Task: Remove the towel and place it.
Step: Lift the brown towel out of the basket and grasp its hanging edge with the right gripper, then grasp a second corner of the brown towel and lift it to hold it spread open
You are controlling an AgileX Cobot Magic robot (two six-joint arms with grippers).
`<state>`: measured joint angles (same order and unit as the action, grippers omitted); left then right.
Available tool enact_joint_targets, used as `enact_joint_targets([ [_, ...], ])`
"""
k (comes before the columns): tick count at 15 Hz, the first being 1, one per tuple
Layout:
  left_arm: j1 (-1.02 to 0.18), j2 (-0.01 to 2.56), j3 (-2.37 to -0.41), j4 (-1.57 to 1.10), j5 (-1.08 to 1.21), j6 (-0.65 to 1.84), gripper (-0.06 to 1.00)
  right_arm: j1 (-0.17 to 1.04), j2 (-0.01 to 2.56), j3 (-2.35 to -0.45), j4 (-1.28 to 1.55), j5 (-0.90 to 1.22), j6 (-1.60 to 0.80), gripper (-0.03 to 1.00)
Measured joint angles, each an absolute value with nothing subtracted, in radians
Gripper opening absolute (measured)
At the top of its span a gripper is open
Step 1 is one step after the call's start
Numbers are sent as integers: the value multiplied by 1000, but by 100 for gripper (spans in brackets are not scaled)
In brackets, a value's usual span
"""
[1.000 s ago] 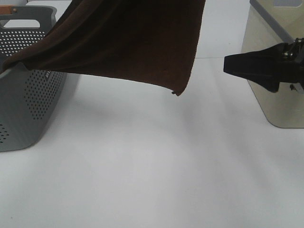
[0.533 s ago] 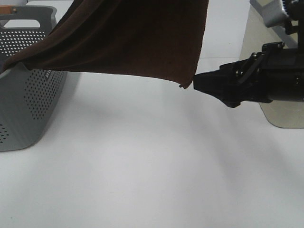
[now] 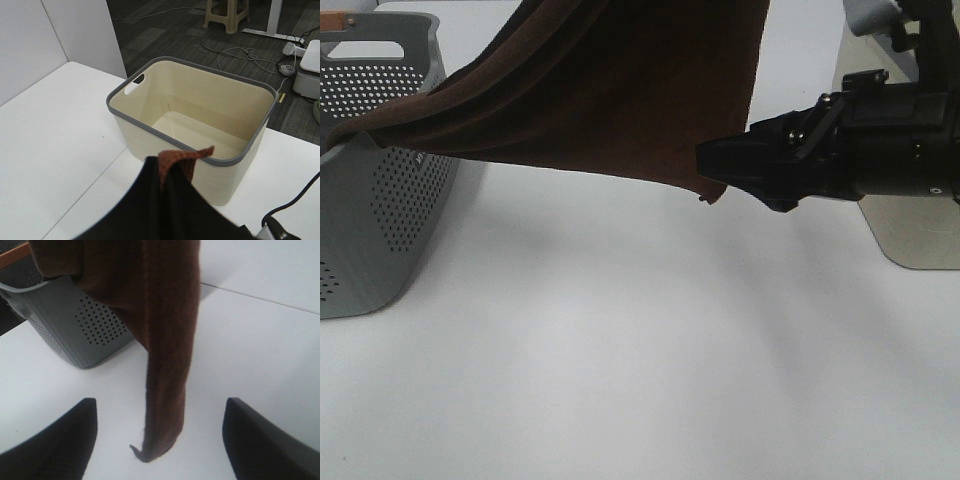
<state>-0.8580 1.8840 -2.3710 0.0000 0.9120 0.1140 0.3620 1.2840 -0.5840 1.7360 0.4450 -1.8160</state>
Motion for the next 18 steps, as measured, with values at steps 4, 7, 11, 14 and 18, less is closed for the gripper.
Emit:
enact_joint_targets([
  [4, -858, 1884, -2371, 0, 890, 114, 0, 362, 1394, -587, 1736, 446, -1789, 60],
  [7, -858, 1884, -2371, 0, 890, 114, 0, 362, 1400, -619, 1736, 478, -1785, 50],
  [11, -858, 1884, -2371, 0, 890, 114, 0, 362, 1400, -651, 1737, 484, -1774, 38],
  [14, -858, 1884, -2371, 6, 890, 114, 0, 362, 1400, -652, 1738, 484, -1739, 1],
  [18, -858, 1910, -2371, 116, 882, 46, 0, 362, 1392, -661, 1700, 484, -1527, 0],
])
